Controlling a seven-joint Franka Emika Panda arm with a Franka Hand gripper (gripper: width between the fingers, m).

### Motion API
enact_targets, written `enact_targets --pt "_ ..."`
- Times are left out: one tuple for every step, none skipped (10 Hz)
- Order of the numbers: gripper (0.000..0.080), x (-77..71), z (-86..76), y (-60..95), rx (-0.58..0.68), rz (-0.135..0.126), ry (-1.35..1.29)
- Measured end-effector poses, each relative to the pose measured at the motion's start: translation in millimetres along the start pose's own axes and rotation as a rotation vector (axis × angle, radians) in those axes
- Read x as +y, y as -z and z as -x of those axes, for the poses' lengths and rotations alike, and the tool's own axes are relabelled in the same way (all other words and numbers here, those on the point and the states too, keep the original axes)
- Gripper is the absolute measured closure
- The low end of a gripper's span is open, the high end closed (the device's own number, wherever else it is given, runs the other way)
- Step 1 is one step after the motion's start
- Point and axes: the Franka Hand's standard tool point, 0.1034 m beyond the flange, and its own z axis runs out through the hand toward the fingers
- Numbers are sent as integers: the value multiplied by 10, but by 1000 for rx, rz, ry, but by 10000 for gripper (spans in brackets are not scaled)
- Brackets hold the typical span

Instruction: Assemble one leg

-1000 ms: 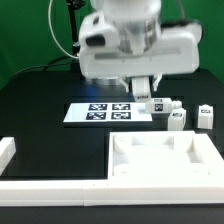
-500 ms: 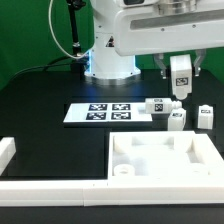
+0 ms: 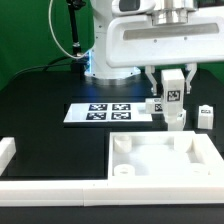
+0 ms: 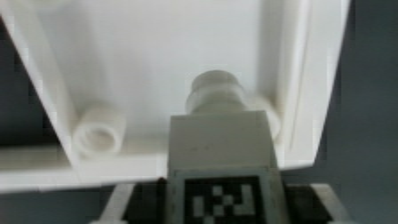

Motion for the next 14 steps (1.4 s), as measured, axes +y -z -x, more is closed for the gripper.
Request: enact_targets --pt "519 -91 -124 -29 81 -6 10" --pt "519 -229 -136 24 149 -22 0" --pt "519 -228 -88 9 153 -19 17" --pt "519 -212 -93 8 152 -18 9" --pt "519 -217 -89 1 151 -18 11" --pt "519 -217 -102 -80 154 -11 26" --pt "519 -238 -175 -192 157 -4 52" --pt "519 -278 -279 -268 170 2 102" --pt "519 -292 -326 -301 175 4 126" --pt "519 -288 -312 -301 173 4 124" --pt "519 -288 -309 -306 172 5 124" --pt "519 -287 -307 -308 171 5 124" --pt "519 -287 -306 -309 171 5 124" --pt "519 -290 -291 -326 168 5 125"
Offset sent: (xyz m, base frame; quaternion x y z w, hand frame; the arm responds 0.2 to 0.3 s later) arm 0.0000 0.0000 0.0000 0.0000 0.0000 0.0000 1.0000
